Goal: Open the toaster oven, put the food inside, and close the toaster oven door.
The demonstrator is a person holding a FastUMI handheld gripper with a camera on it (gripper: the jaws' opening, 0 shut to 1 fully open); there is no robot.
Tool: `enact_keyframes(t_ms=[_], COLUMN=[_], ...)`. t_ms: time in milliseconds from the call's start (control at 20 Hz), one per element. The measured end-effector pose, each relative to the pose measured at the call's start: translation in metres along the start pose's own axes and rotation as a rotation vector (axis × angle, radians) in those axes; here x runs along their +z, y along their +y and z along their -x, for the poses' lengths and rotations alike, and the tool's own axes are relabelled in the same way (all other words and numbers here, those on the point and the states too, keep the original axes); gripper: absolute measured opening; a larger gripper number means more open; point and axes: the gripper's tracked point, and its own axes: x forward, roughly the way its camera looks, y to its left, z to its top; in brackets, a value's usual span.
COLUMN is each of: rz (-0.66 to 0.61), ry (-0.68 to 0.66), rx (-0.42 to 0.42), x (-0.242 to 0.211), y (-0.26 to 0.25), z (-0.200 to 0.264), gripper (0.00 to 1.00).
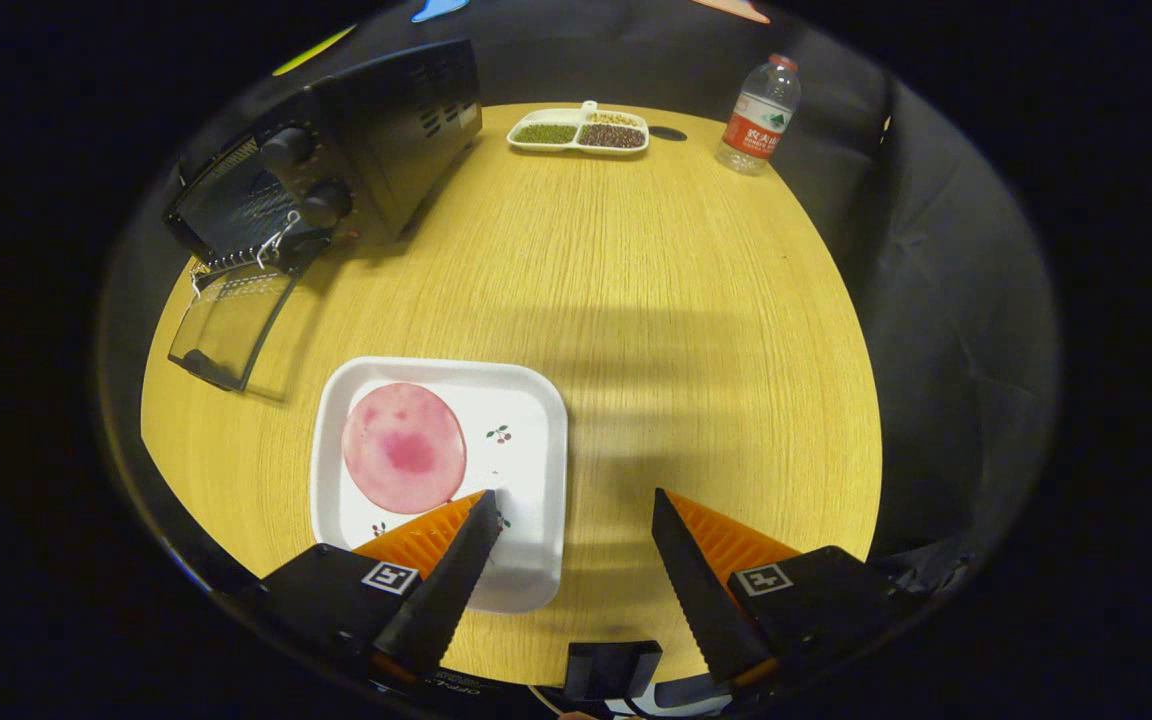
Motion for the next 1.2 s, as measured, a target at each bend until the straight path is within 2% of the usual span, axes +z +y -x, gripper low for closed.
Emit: enact_keyframes(t_ms=[200, 450, 550, 600, 700, 850, 1000, 1200], rz=[-0.063, -0.129, -0.18, -0.195, -0.245, -0.257, -0.316, -0.472], ry=[0.029, 0.071, 0.093, 0.088, 0.087, 0.085, 0.084, 0.036], rx=[0.044, 0.077, 0.087, 0.079, 0.099, 0.135, 0.169, 0.241], x=[0.0, -0.003, -0.004, -0.003, -0.004, -0.009, -0.017, -0.022], y=[0.007, 0.02, 0.019, 0.012, 0.013, 0.014, 0.019, 0.032], z=[-0.002, -0.007, -0.002, -0.003, -0.003, 0.001, 0.004, 0.023], gripper=[0.93, 0.38, 0.28, 0.28, 0.18, 0.03, 0.02, 0.02])
